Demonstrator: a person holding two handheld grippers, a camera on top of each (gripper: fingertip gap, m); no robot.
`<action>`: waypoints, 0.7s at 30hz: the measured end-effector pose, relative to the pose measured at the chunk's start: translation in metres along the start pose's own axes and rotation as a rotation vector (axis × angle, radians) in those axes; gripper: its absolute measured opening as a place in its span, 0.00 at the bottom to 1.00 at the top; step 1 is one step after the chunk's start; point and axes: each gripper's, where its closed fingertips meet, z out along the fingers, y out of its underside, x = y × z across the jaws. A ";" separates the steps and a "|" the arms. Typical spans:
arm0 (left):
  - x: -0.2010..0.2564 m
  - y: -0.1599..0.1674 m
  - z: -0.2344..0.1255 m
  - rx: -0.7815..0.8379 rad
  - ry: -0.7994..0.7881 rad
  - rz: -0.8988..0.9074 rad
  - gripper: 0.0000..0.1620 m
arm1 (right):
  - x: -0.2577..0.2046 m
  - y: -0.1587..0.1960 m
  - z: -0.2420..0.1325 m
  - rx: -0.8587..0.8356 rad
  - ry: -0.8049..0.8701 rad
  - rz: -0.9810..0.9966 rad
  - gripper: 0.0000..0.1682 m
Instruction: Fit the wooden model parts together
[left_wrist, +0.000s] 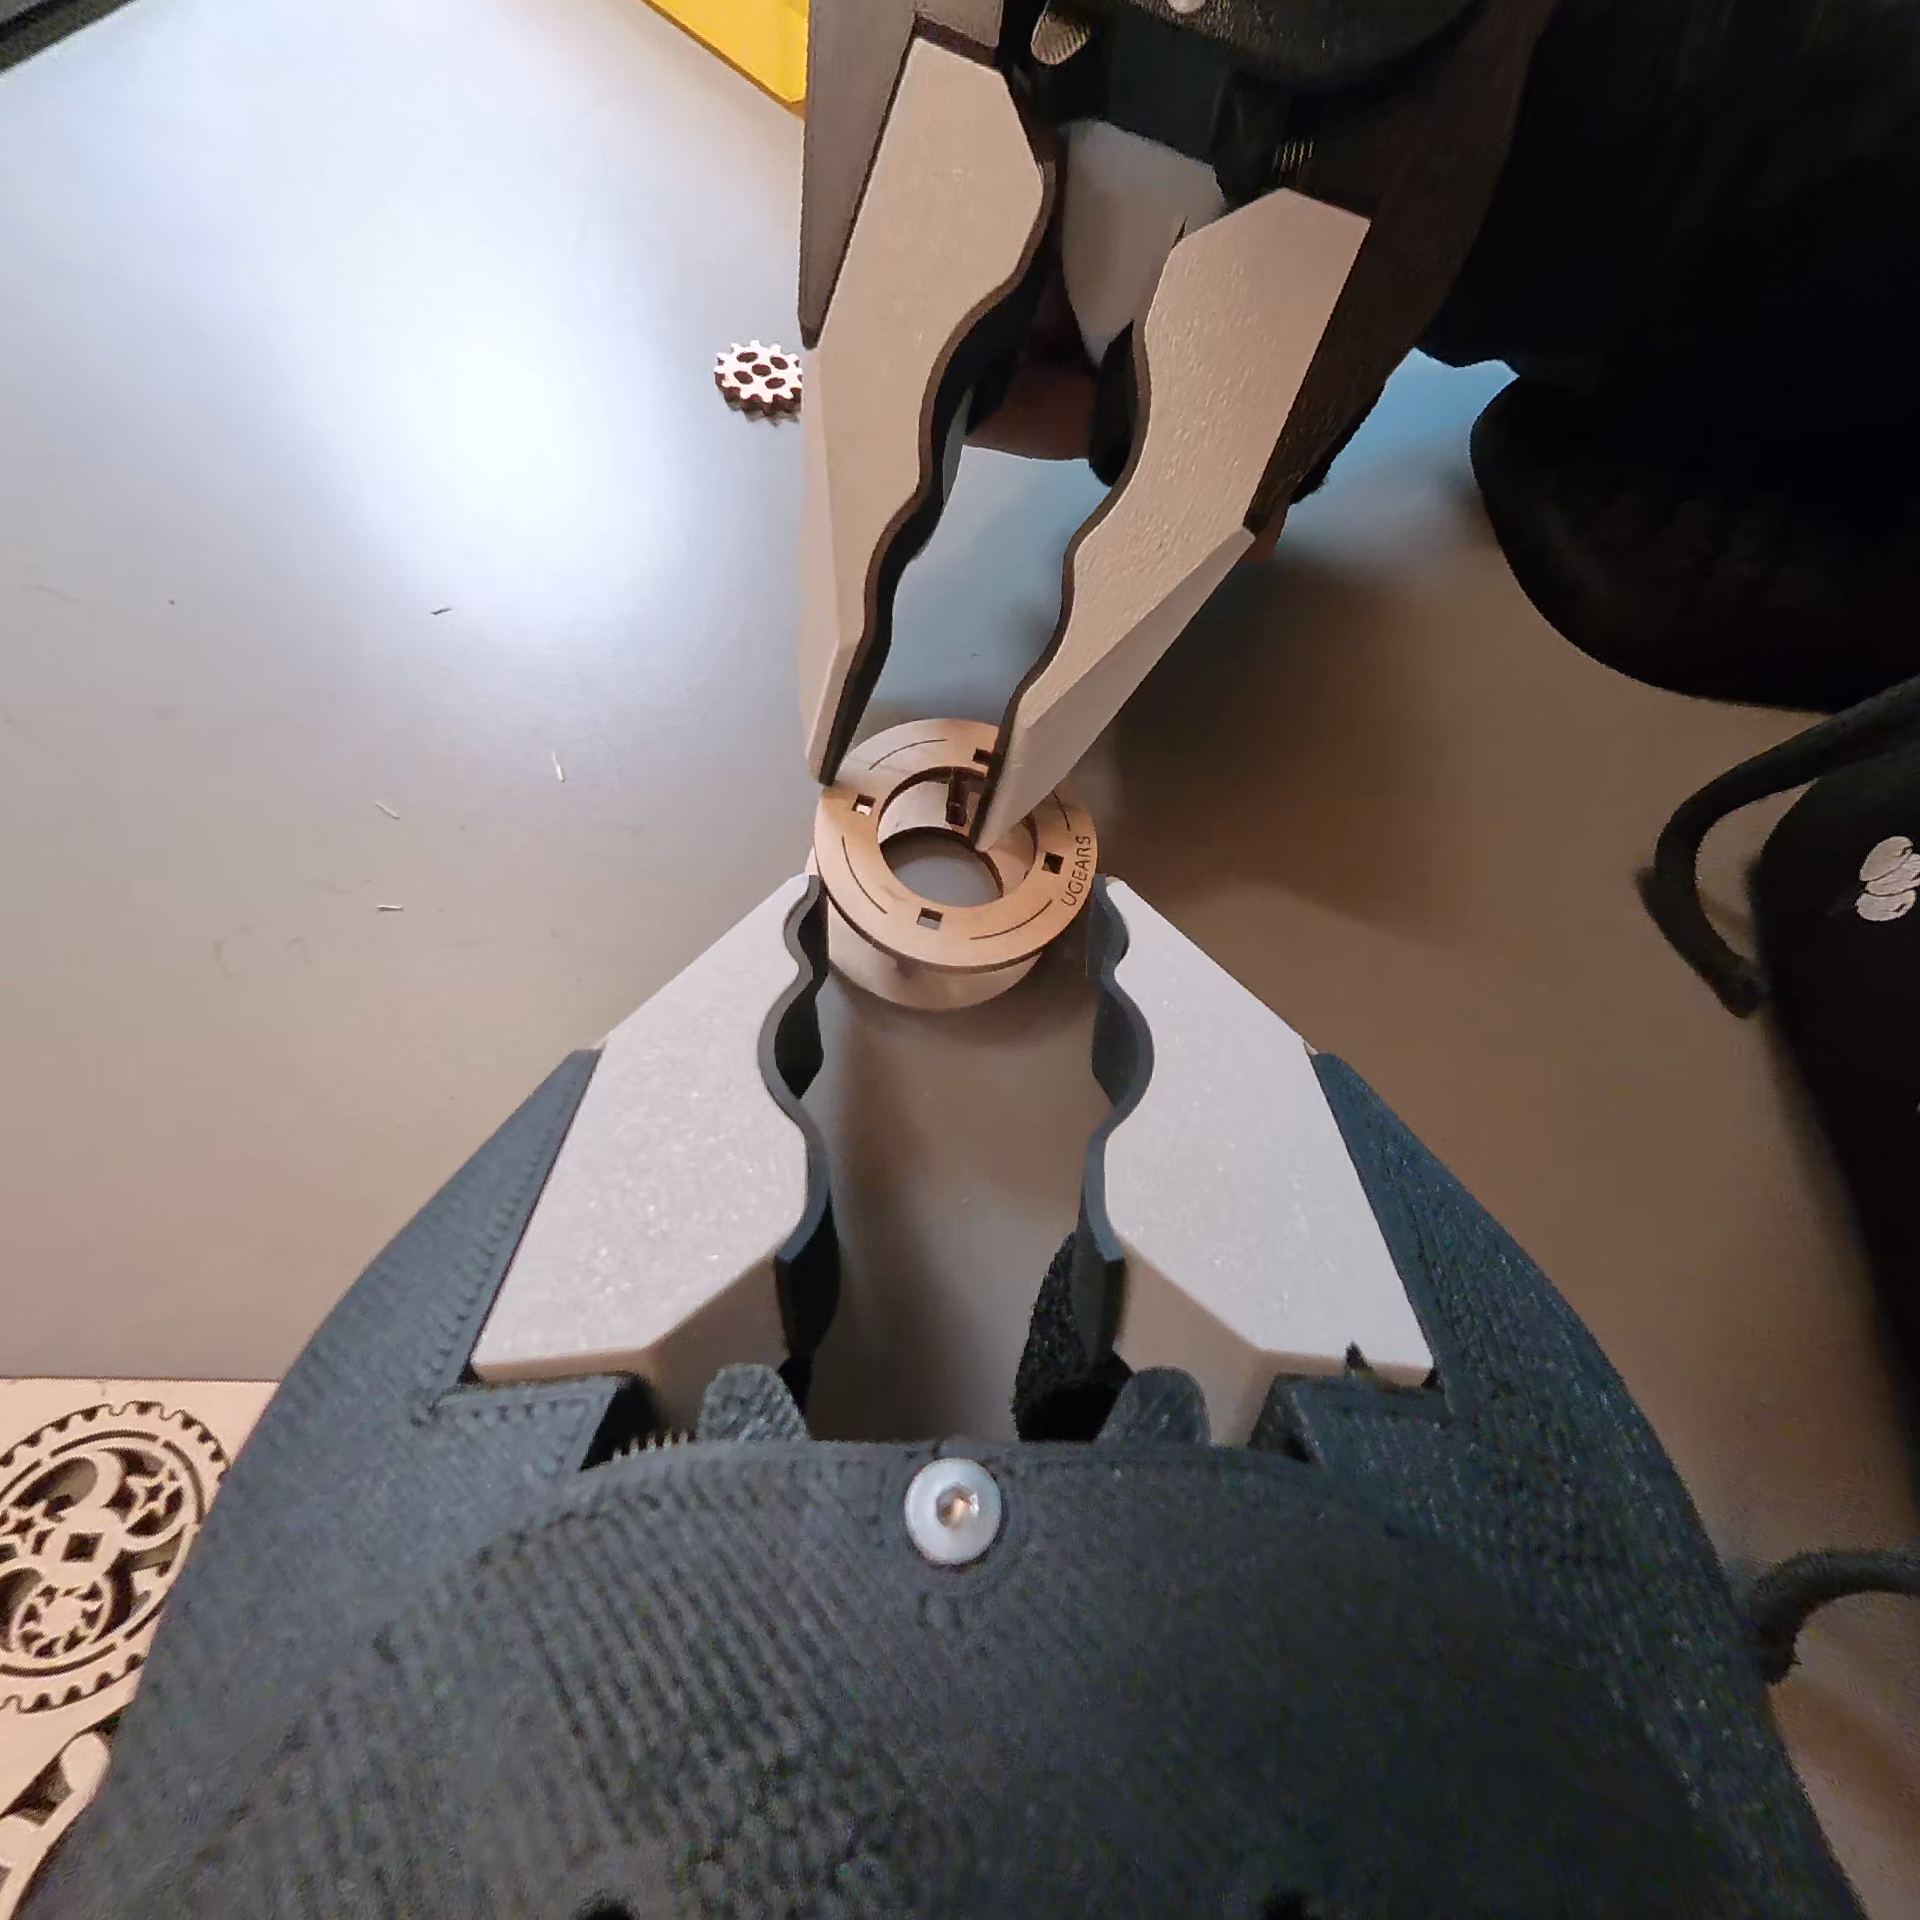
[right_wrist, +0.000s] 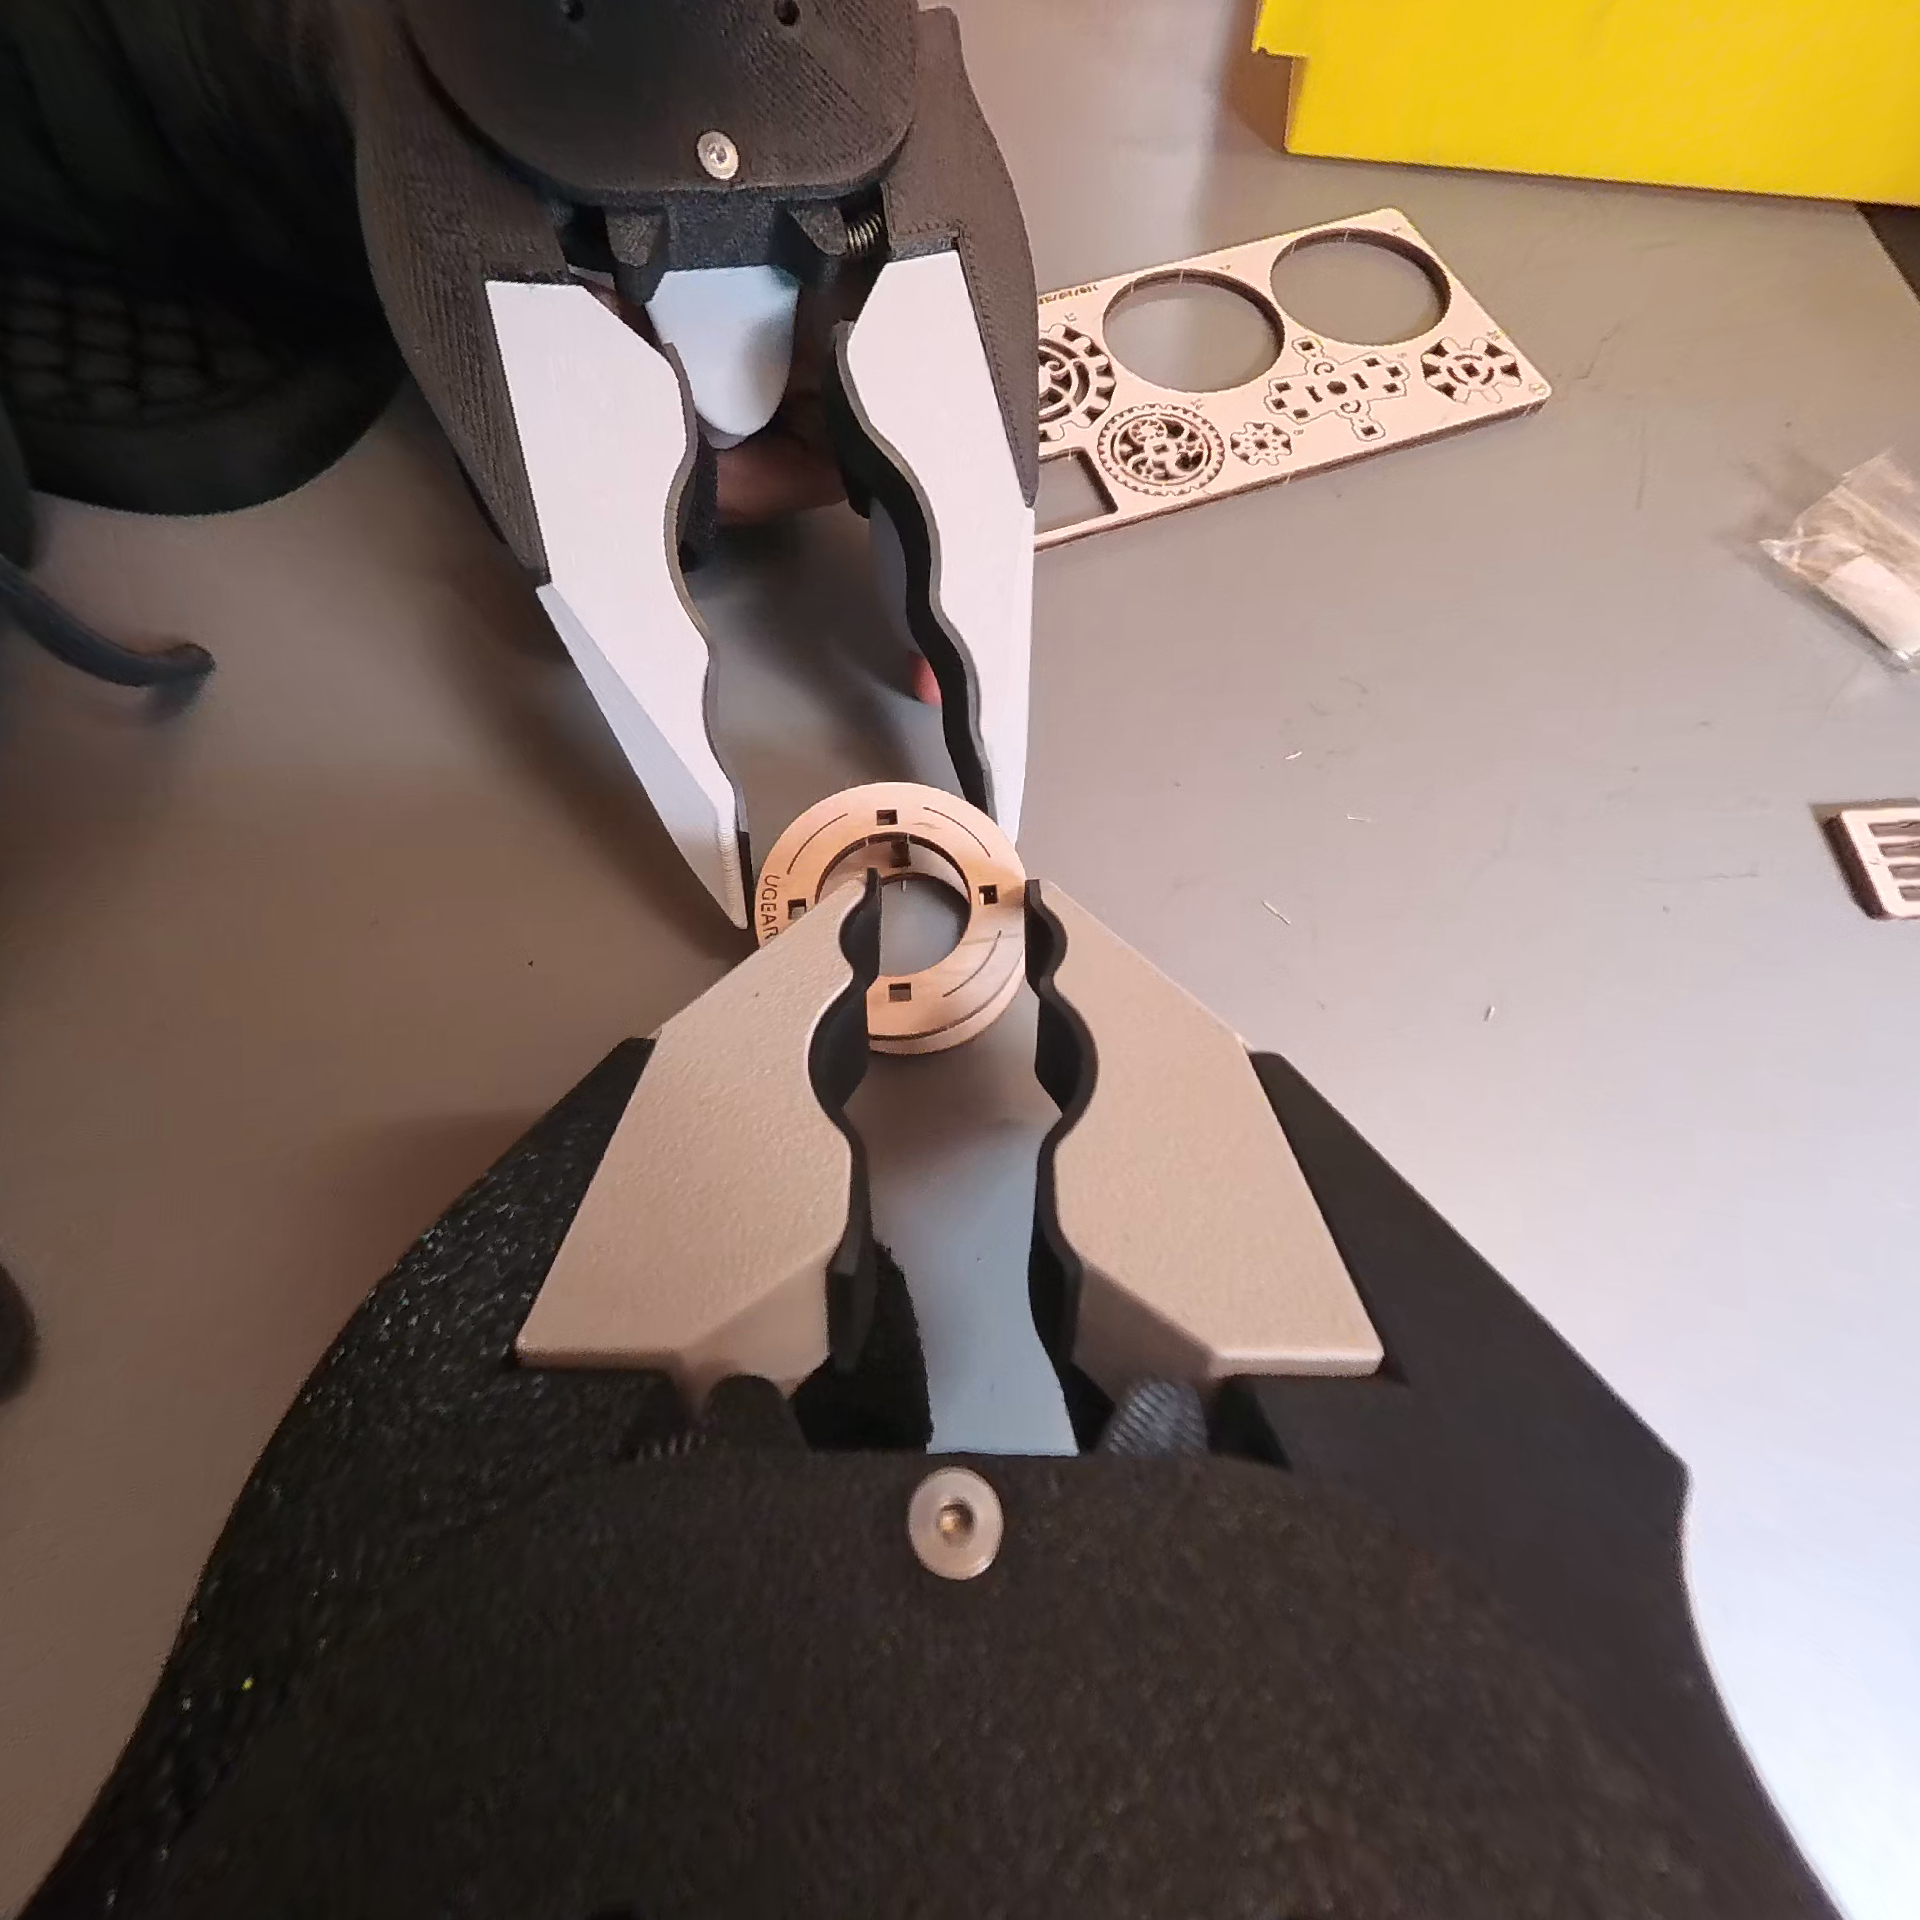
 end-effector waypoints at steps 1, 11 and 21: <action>0.000 0.000 0.000 0.002 -0.001 -0.002 0.30 | 0.001 0.000 0.000 0.000 0.003 0.002 0.14; -0.002 0.000 -0.001 0.005 -0.007 -0.002 0.31 | 0.009 0.000 0.002 -0.017 0.056 -0.009 0.10; -0.003 0.002 -0.001 -0.008 -0.018 0.010 0.33 | 0.011 0.003 0.008 -0.058 0.074 -0.047 0.06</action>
